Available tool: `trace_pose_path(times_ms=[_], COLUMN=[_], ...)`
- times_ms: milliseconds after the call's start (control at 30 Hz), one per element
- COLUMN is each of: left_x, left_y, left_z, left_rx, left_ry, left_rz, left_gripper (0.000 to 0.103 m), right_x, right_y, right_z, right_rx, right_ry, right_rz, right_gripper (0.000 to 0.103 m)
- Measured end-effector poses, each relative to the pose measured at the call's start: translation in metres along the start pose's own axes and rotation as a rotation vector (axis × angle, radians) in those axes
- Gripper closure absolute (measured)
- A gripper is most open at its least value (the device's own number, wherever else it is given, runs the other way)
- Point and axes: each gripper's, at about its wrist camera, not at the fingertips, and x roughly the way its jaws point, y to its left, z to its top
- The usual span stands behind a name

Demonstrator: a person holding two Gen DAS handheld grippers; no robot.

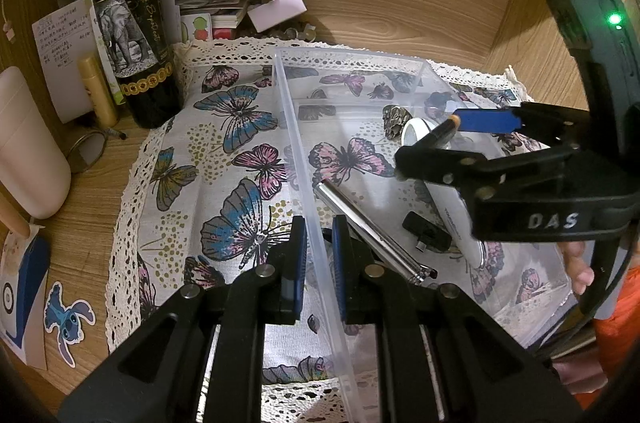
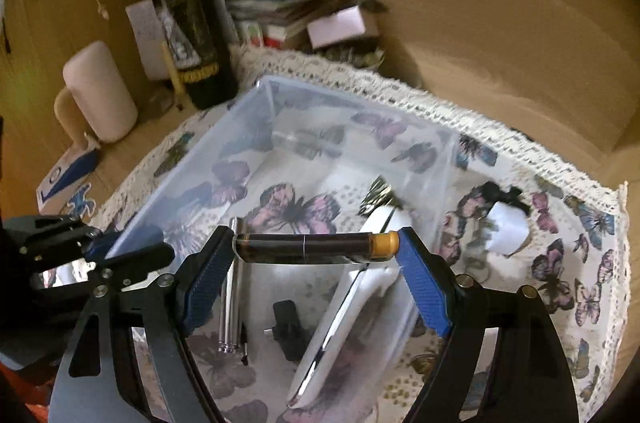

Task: Organize rigid objects
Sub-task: 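Lower the brown-and-gold tube into the box and open the right tool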

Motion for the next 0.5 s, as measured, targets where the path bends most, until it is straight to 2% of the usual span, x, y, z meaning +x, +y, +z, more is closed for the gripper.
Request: trace_pose_path(times_ms=[267, 500], left_x=[0.0, 0.0], left_y=[0.0, -0.001], left_z=[0.0, 0.0], left_rx=[0.0, 0.001], left_ry=[0.001, 0.0], left_rz=[-0.001, 0.0], left_gripper=[0.09, 0.09], right_x=[0.0, -0.022], right_y=[0.0, -0.005], right_z=[0.002, 0.004], right_rx=[0.0, 0.018], right_ry=[0.022, -0.043], right_rz=[0.016, -0.004], right_gripper=[0.023, 0.023])
